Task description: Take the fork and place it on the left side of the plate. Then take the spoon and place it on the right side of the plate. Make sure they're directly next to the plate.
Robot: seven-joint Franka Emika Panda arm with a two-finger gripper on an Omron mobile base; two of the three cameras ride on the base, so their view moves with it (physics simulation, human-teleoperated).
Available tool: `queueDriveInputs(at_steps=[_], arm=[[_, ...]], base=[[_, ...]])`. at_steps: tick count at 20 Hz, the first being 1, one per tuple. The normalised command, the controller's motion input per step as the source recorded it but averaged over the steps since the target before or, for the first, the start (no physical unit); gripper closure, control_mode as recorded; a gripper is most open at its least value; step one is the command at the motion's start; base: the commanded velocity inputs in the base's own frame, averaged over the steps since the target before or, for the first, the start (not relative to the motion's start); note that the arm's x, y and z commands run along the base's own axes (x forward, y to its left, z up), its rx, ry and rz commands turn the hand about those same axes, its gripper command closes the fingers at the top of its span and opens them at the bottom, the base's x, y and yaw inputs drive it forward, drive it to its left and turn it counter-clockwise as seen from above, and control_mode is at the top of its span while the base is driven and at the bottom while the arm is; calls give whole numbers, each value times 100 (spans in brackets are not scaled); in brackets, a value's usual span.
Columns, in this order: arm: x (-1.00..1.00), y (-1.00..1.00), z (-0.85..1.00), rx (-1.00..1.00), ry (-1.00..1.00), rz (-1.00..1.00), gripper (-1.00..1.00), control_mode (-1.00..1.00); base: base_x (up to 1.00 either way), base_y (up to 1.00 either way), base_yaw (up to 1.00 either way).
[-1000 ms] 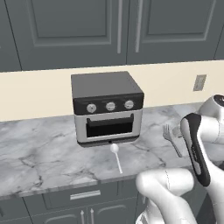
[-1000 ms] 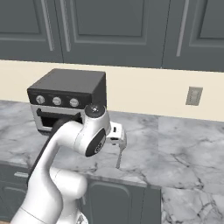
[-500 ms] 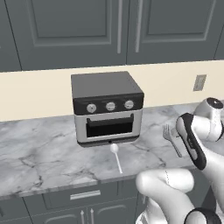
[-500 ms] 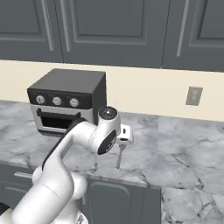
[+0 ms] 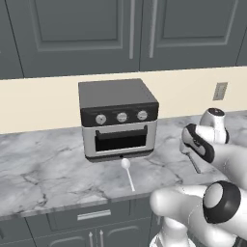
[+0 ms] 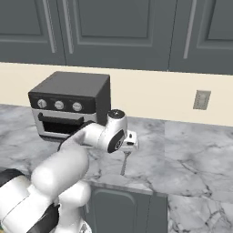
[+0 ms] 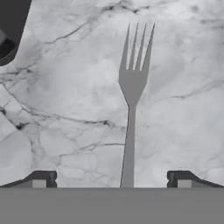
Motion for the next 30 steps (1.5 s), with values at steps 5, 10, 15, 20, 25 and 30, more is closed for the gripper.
queueDriveInputs(at_steps=[5,10,15,20,25,30], arm=[[37,-22,-47,0,2,0,-100,-100],[32,-16,-52,0,2,0,-100,-100],[26,-3,-48,0,5,0,-100,-100],[26,-9,-44,0,3,0,-100,-100],[17,-6,-42,0,0,0,-100,-100],[1,1,-34,0,0,0,100,-100]], base=[[0,0,0],[0,0,0],[0,0,0],[0,0,0],[0,0,0],[0,0,0]])
